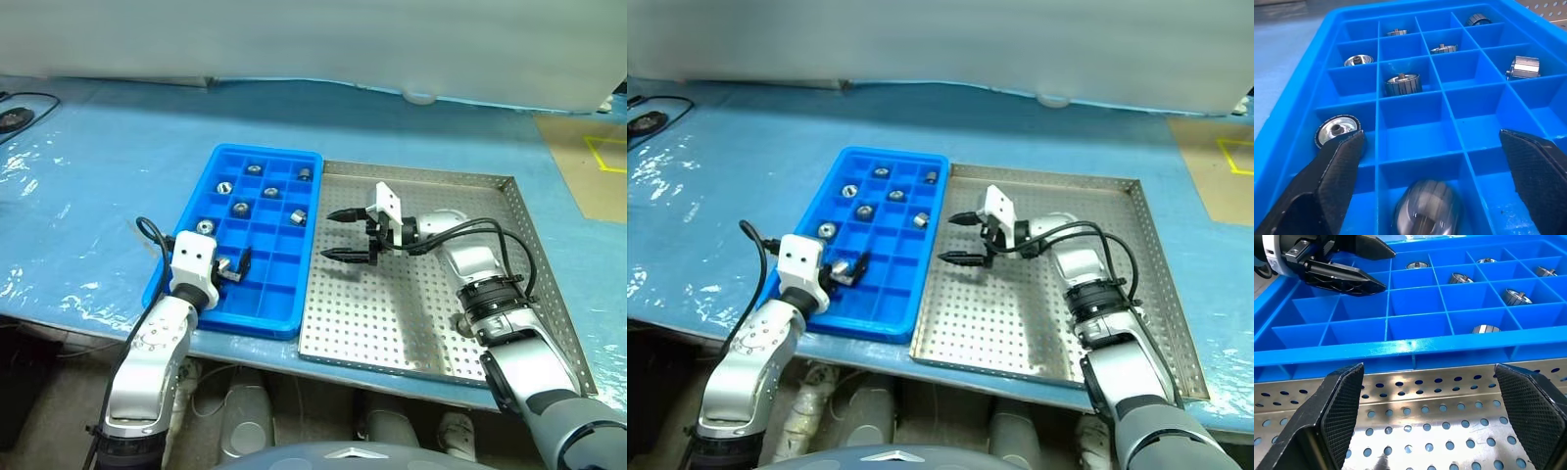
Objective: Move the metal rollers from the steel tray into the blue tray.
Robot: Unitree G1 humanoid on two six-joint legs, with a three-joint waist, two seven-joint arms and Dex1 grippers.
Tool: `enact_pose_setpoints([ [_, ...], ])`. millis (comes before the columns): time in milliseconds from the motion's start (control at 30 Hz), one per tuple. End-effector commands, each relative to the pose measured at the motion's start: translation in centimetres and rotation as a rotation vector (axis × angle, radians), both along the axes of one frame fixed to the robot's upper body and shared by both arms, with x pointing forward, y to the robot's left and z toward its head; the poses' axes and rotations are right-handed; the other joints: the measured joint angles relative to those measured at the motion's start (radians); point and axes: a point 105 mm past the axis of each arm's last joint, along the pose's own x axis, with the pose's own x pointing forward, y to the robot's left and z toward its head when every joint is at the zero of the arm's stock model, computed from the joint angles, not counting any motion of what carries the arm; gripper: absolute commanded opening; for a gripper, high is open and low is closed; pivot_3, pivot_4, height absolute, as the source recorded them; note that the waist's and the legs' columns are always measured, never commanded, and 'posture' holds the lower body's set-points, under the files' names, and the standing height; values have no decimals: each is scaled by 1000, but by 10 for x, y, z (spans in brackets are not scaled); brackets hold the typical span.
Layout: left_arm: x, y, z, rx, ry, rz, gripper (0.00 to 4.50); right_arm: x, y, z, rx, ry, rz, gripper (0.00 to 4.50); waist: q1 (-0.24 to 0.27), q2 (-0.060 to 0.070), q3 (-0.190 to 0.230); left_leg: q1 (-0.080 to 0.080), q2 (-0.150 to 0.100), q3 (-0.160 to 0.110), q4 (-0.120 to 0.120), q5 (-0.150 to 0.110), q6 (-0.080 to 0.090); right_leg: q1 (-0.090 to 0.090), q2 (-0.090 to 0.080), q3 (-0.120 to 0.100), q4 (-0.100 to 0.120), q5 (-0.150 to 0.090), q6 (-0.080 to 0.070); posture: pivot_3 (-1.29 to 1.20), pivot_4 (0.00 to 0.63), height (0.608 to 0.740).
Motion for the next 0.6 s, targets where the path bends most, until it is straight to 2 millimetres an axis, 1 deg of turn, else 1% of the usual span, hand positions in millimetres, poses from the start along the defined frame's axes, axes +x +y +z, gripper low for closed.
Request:
enact_pose_setpoints([
  [33, 6, -13, 25, -51, -94, -90, 4470, -1, -4, 18, 30, -63, -15, 4500, 1, 0, 0, 0, 0, 0, 0, 0, 0, 0, 0, 0, 1, 0, 0, 279, 150, 740],
  [100, 11, -26, 38, -72, -142, -185, 4470, -2, -9, 21, 33, -69, -37, 4500, 3, 0, 0, 0, 0, 0, 1, 0, 0, -1, 0, 0, 3, 0, 0, 236, 150, 740],
  [200, 17, -47, 53, -121, -190, -344, 4470, -5, -21, 25, 36, -74, -88, 4500, 2, 0, 0, 1, 0, 0, 3, 1, -1, -1, 0, 2, 6, 0, 0, 183, 150, 740],
  [300, 19, -68, 61, -136, -198, -524, 4470, -9, -34, 26, 30, -75, -141, 4500, -8, -1, 0, 3, -1, 0, 4, 1, -1, -1, 0, 4, 10, 0, 0, 94, 150, 740],
  [367, 21, -84, 61, -113, -179, -658, 4470, -13, -47, 25, 21, -73, -191, 4500, -12, -1, 0, 4, -1, 1, 4, 1, -2, -2, 0, 6, 11, 0, 0, 50, 150, 740],
  [500, 29, -105, 55, -64, -140, -866, 4470, -25, -70, 20, 9, -55, -296, 4500, -34, 0, 0, 6, -1, 1, 3, 3, -4, -2, 1, 7, 12, 0, 0, -60, 150, 740],
  [533, 30, -109, 54, -54, -134, -905, 4470, -28, -75, 19, 6, -50, -315, 4500, -39, 0, 0, 6, -1, 1, 3, 3, -4, -2, 1, 7, 12, 0, 0, -60, 150, 740],
  [600, 35, -117, 54, -56, -123, -964, 4470, -35, -85, 16, -5, -39, -359, 4500, -56, 0, 0, 7, -2, 2, 3, 3, -4, -2, 1, 8, 12, 0, 1, -145, 150, 740],
])
